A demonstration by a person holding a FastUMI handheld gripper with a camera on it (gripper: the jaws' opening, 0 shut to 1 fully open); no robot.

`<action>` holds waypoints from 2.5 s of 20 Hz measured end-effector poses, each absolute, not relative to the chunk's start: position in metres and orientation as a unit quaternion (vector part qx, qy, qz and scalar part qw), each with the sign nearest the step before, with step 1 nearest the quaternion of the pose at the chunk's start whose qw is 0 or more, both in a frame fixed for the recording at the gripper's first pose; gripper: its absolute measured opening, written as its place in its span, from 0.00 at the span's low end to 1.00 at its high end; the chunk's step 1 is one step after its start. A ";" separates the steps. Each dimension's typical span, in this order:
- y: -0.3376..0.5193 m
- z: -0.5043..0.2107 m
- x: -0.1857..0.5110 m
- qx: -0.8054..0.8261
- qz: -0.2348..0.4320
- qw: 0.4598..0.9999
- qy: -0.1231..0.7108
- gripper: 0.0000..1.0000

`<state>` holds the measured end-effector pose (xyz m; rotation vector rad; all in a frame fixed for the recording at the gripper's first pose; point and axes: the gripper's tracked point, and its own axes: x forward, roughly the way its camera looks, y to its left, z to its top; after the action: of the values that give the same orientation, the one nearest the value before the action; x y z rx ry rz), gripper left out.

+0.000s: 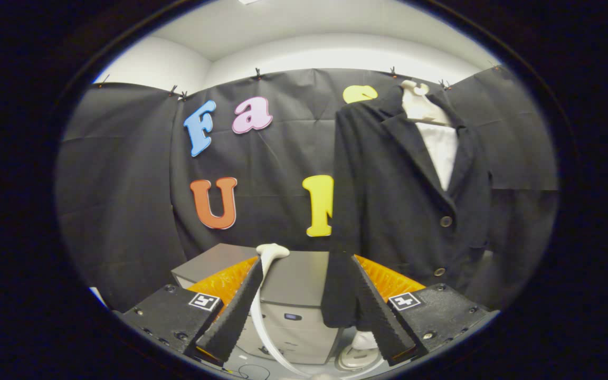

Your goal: Iron the clothes twice with a garment steamer, once on the left side and once on the right side.

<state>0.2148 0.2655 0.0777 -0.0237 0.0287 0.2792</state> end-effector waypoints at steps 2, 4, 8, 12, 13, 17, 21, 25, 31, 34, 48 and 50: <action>0.295 0.068 0.241 -0.016 0.154 0.987 0.035 1.00; 0.322 0.054 0.270 -0.016 0.164 0.985 0.057 1.00; 0.369 0.022 0.328 -0.027 0.172 0.980 0.100 1.00; 0.395 -0.016 0.380 -0.046 0.164 0.975 0.144 1.00; 0.399 -0.027 0.390 -0.049 0.164 0.972 0.160 1.00; 0.410 -0.065 0.421 -0.057 0.159 0.964 0.206 0.94; 0.420 -0.083 0.437 -0.068 0.152 0.960 0.226 0.83; 0.421 -0.087 0.440 -0.039 0.144 0.956 0.252 0.65; 0.429 -0.087 0.438 -0.014 0.152 0.955 0.255 0.42; 0.430 -0.084 0.437 -0.008 0.165 0.954 0.250 0.39; 0.393 0.033 0.342 0.066 0.219 0.969 0.094 0.35; 0.380 0.067 0.314 0.078 0.229 0.969 0.052 0.34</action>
<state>0.3136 0.3795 0.0666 0.1584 0.1051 0.4629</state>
